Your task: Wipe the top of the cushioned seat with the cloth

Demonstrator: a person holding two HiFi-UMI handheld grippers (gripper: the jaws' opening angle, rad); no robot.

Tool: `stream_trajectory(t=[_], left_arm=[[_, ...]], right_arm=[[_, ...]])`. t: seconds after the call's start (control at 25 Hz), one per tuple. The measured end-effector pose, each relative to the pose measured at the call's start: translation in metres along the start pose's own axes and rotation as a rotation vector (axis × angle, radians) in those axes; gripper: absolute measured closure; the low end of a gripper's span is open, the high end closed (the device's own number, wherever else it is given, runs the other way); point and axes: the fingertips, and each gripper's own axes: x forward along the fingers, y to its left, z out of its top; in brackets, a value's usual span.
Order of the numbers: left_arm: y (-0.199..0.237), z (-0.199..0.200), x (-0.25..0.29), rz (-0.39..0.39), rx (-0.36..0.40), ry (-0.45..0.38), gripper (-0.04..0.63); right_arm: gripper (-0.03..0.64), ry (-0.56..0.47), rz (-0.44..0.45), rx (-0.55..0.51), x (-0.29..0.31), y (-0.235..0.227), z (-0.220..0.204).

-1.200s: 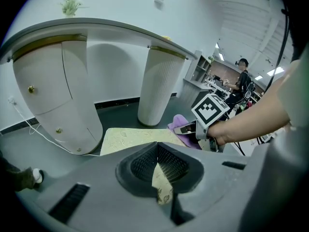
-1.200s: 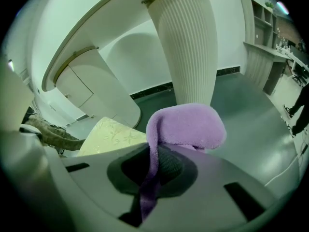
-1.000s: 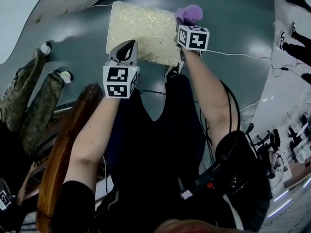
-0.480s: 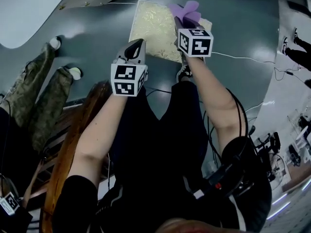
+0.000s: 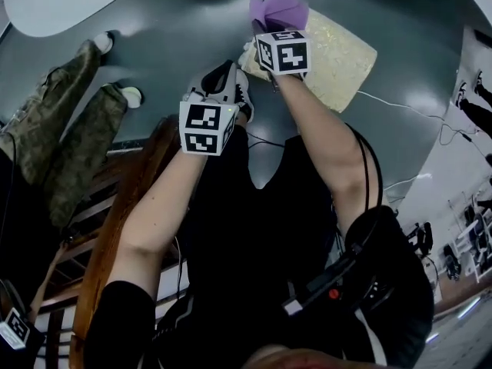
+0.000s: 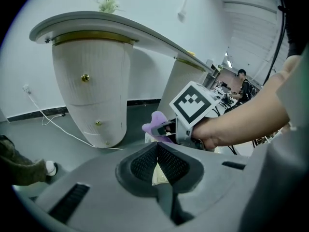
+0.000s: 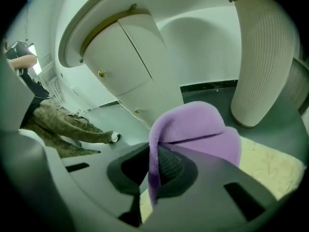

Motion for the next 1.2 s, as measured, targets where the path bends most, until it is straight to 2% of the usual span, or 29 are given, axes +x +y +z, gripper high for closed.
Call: stream_trajectory(t=[0.08, 0.2, 0.28, 0.44, 0.68, 0.8, 1.04, 1.2], left_arm=[[0.004, -0.006, -0.002, 0.013, 0.003, 0.0, 0.592], [0.01, -0.01, -0.003, 0.052, 0.048, -0.013, 0.592], [0.009, -0.017, 0.0, 0.049, 0.054, -0.005, 0.592], [0.002, -0.021, 0.009, 0.047, 0.039, 0.012, 0.592], [-0.032, -0.01, 0.018, 0.019, 0.067, 0.006, 0.592], [-0.043, -0.011, 0.023, 0.013, 0.035, 0.012, 0.592], [-0.071, -0.014, 0.036, 0.019, 0.006, 0.032, 0.592], [-0.094, -0.014, 0.044, 0.012, 0.016, 0.046, 0.592]], right_arm=[[0.594, 0.031, -0.014, 0.004, 0.015, -0.004, -0.013], [0.594, 0.047, -0.042, -0.039, 0.025, -0.01, -0.024], [0.594, 0.045, -0.066, -0.051, 0.025, -0.013, -0.026], [0.595, 0.06, -0.101, -0.003, 0.02, -0.027, -0.027], [0.595, 0.016, -0.037, 0.008, 0.0, -0.041, -0.033], [0.595, -0.031, -0.002, 0.028, -0.014, -0.05, -0.038], [0.595, -0.054, 0.006, 0.068, -0.048, -0.088, -0.059], [0.595, -0.056, 0.005, 0.08, -0.067, -0.109, -0.074]])
